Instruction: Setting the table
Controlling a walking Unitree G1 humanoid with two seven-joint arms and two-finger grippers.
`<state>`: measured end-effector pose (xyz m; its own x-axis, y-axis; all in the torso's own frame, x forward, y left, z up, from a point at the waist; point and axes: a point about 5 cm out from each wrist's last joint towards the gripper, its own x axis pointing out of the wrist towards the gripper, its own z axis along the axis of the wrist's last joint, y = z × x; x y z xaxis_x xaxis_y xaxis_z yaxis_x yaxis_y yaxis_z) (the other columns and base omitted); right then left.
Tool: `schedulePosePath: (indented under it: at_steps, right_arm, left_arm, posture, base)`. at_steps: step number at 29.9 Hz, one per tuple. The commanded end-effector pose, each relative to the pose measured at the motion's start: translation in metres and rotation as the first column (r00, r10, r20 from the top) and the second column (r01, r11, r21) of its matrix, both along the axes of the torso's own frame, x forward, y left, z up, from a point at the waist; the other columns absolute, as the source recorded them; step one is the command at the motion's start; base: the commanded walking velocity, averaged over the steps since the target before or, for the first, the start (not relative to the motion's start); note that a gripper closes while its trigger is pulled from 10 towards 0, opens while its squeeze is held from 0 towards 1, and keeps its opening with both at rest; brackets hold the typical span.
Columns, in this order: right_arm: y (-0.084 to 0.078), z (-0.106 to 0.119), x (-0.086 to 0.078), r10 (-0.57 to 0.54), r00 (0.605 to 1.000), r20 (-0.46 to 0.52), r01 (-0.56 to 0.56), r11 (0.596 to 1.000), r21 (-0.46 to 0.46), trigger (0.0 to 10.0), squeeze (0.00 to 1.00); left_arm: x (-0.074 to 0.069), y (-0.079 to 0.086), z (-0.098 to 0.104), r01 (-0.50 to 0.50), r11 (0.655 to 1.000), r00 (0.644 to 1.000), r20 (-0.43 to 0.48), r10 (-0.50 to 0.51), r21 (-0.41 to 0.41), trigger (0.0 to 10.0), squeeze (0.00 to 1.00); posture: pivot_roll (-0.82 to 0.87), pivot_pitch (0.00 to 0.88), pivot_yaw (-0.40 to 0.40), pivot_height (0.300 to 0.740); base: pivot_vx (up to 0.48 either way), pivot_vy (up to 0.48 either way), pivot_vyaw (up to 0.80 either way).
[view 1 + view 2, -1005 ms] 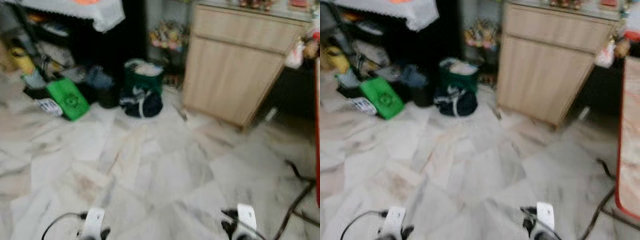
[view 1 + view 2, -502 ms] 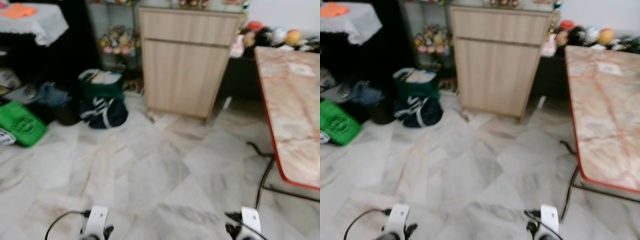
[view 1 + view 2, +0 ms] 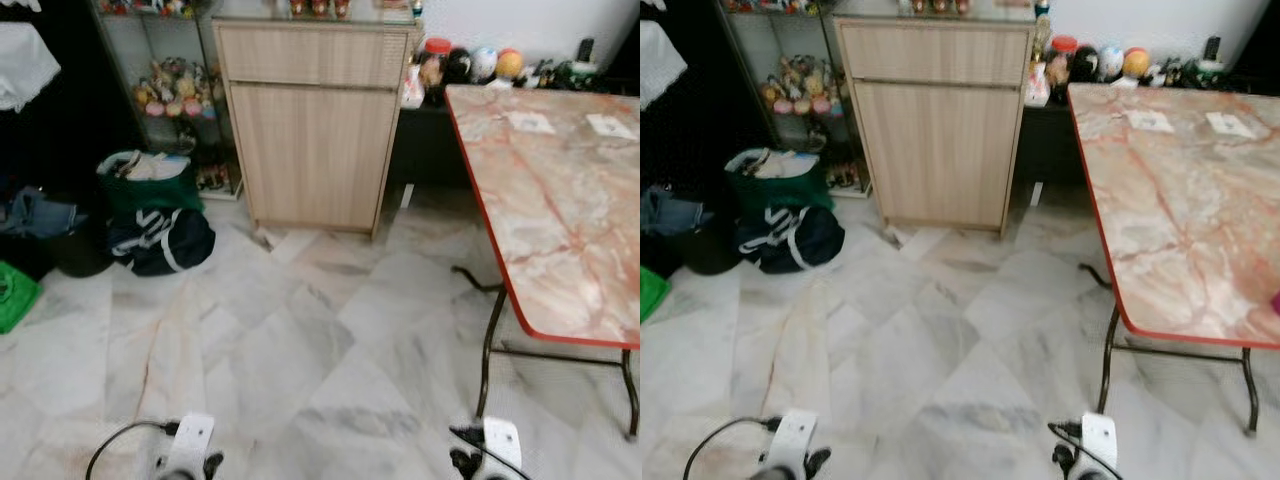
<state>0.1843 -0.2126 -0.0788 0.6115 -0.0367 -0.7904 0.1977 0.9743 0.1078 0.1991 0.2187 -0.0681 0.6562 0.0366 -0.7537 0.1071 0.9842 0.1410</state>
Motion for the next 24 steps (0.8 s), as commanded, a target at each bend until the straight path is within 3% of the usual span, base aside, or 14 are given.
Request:
schedulePosePath:
  at_steps: [1,10,17,24]
  right_arm:
    - [-0.0030,-0.0001,-0.0014,-0.021,1.000,0.002,0.021,1.000,-0.004,10.0,0.00]
    - [0.0004,-0.0009,-0.0014,-0.022,1.000,-0.004,0.022,1.000,-0.002,10.0,0.00]
    - [0.0007,-0.0014,-0.0024,-0.011,1.000,-0.008,0.011,1.000,-0.002,10.0,0.00]
    - [-0.0018,-0.0011,-0.0031,-0.014,1.000,-0.004,0.013,1.000,-0.007,10.0,0.00]
  left_arm:
    - [-0.0038,-0.0049,-0.0033,0.014,1.000,1.000,-0.020,-0.014,-0.007,10.0,0.00]
    - [-0.0035,-0.0059,-0.0032,0.022,1.000,1.000,-0.017,-0.022,-0.007,10.0,0.00]
    - [-0.0035,-0.0067,-0.0033,0.023,1.000,1.000,-0.015,-0.023,-0.009,10.0,0.00]
    - [-0.0034,-0.0073,-0.0034,0.023,1.000,1.000,-0.015,-0.023,-0.012,10.0,0.00]
  posture:
    - [-0.05,0.072,0.012,0.740]
    - [-0.05,0.075,0.012,0.740]
    - [-0.05,0.076,0.011,0.740]
    - [-0.05,0.076,0.010,0.740]
  base:
    - [0.000,-0.469,0.00]
    - [0.000,-0.470,0.00]
    - [0.000,-0.472,-0.73]
    - [0.000,-0.472,0.00]
